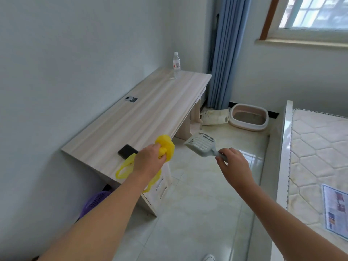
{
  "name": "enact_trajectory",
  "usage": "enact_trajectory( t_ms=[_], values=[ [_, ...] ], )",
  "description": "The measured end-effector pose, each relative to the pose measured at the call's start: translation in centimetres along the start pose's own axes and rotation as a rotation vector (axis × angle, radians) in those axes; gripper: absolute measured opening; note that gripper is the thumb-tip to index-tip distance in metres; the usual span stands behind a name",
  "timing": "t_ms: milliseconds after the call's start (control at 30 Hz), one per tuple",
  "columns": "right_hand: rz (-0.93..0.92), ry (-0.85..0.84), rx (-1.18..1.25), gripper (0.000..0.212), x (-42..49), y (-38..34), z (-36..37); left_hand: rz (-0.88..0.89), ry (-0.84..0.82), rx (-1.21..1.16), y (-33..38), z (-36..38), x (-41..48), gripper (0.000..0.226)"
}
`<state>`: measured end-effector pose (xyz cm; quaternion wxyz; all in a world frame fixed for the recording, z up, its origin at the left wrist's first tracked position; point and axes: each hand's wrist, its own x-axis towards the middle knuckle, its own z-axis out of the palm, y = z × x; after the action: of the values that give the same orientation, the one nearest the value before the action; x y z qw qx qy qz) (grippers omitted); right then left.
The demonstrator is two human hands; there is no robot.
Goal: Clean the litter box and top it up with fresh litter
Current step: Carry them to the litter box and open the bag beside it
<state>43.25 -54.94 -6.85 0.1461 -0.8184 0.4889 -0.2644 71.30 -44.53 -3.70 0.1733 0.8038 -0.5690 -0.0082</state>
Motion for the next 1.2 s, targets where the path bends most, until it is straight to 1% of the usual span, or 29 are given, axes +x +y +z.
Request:
enact_trajectory(
  t_ms=[133,267,467,667,867,1033,1200],
  values=[
    [0.066,0.063,-0.006,0.012,3.2,3.6,-1.6,0.074,-0.052,0.003,3.6,1.7,5.0,0.027],
    [0.149,0.121,0.001,0.01,5.8,7.4,-2.8,0.151,-0.04,-0.011,7.2,3.9,10.8,0.029],
    [0.236,0.152,-0.023,0.009,10.4,12.3,-2.8,0.252,-0.079,-0.022,11.1,8.1,19.0,0.029],
    [0.35,0.211,-0.066,0.012,17.7,16.5,-2.8,0.334,-0.13,-0.03,13.0,12.1,29.8,0.03],
    [0.414,0.281,-0.099,0.013,24.7,19.5,-3.5,0.459,-0.14,-0.051,18.3,13.6,40.7,0.028],
    [0.479,0.287,-0.096,0.011,28.6,23.4,-3.6,0.513,-0.17,-0.079,22.5,16.0,46.1,0.029],
    [0.503,0.276,-0.088,0.01,33.2,29.8,-3.6,0.493,-0.198,-0.058,26.1,20.1,51.6,0.028]
  ],
)
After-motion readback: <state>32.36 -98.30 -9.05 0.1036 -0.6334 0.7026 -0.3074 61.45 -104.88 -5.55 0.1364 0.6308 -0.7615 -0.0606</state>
